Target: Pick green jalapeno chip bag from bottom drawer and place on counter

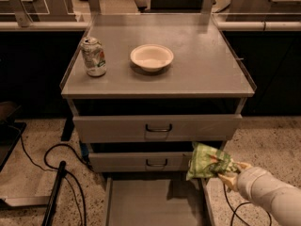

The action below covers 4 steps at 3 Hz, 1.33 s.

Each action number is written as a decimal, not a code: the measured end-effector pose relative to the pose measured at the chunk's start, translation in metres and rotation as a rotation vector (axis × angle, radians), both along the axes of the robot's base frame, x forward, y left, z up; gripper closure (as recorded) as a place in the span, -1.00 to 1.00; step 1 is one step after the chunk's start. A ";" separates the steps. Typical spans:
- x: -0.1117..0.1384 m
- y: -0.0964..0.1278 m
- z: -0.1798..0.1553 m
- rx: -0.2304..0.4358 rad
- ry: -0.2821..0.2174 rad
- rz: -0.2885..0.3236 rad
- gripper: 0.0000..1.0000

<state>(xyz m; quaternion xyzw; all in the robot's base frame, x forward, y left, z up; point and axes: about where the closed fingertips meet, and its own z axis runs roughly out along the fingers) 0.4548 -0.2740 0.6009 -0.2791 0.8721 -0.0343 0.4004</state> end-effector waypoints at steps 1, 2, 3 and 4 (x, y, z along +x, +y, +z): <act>0.011 -0.030 0.070 -0.023 -0.142 -0.093 1.00; 0.011 -0.030 0.070 -0.023 -0.142 -0.093 1.00; 0.017 -0.032 0.095 -0.026 -0.182 -0.103 1.00; 0.029 -0.038 0.153 -0.036 -0.286 -0.137 1.00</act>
Offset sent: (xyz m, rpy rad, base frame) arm 0.0105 -0.0195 0.0525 -0.0162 -0.1088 -0.0654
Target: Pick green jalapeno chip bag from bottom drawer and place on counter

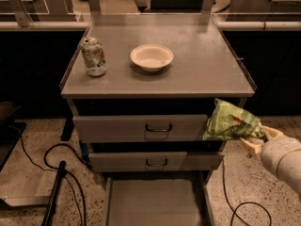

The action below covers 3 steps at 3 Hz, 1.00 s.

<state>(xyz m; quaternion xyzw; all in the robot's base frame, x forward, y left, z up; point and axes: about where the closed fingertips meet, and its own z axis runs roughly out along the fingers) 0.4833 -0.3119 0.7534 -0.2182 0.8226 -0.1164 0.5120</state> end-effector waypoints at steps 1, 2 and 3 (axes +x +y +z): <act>0.011 0.001 0.064 0.014 -0.116 -0.019 1.00; 0.014 0.004 0.112 0.025 -0.220 -0.017 1.00; 0.005 0.011 0.128 0.007 -0.249 -0.005 1.00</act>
Offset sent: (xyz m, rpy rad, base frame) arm -0.0409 -0.0027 0.1955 0.0535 -0.3906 0.0566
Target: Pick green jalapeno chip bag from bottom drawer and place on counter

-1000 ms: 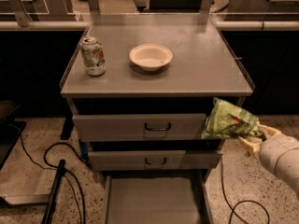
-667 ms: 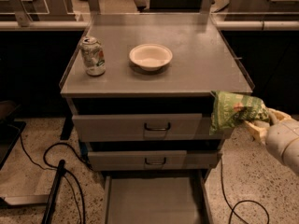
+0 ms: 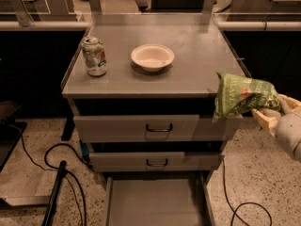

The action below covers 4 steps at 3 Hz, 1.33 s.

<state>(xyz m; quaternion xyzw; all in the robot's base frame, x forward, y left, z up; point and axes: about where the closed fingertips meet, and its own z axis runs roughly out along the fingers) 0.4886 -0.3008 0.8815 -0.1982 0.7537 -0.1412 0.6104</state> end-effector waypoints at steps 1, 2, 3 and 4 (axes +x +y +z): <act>0.000 0.000 0.000 0.000 0.000 0.000 1.00; 0.023 0.006 0.008 0.034 -0.019 0.016 1.00; 0.061 0.012 0.019 0.054 -0.037 0.039 1.00; 0.073 0.031 0.020 0.052 -0.034 0.072 1.00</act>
Offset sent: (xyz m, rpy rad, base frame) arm 0.0924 0.0237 0.0148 0.1070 -0.0509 0.0327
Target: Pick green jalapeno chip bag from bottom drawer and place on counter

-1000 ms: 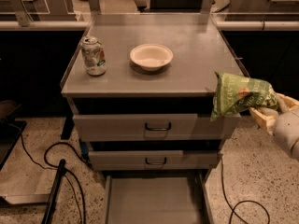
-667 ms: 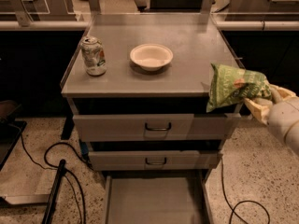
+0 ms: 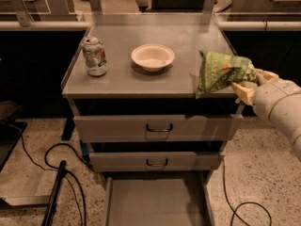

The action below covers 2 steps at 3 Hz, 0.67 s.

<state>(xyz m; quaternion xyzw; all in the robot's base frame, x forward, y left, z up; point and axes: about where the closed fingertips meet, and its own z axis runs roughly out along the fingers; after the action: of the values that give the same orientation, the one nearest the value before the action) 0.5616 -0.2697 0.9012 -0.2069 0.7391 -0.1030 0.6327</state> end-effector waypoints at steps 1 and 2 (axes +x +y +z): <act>0.000 0.000 0.000 0.000 0.000 0.000 1.00; 0.019 -0.003 0.014 0.072 -0.002 -0.004 1.00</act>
Offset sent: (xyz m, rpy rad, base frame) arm 0.0617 -0.0084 0.0374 0.2067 0.0032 -0.0196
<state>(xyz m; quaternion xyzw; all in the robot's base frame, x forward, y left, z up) 0.5805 -0.2723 0.9153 -0.1823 0.7422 -0.0779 0.6402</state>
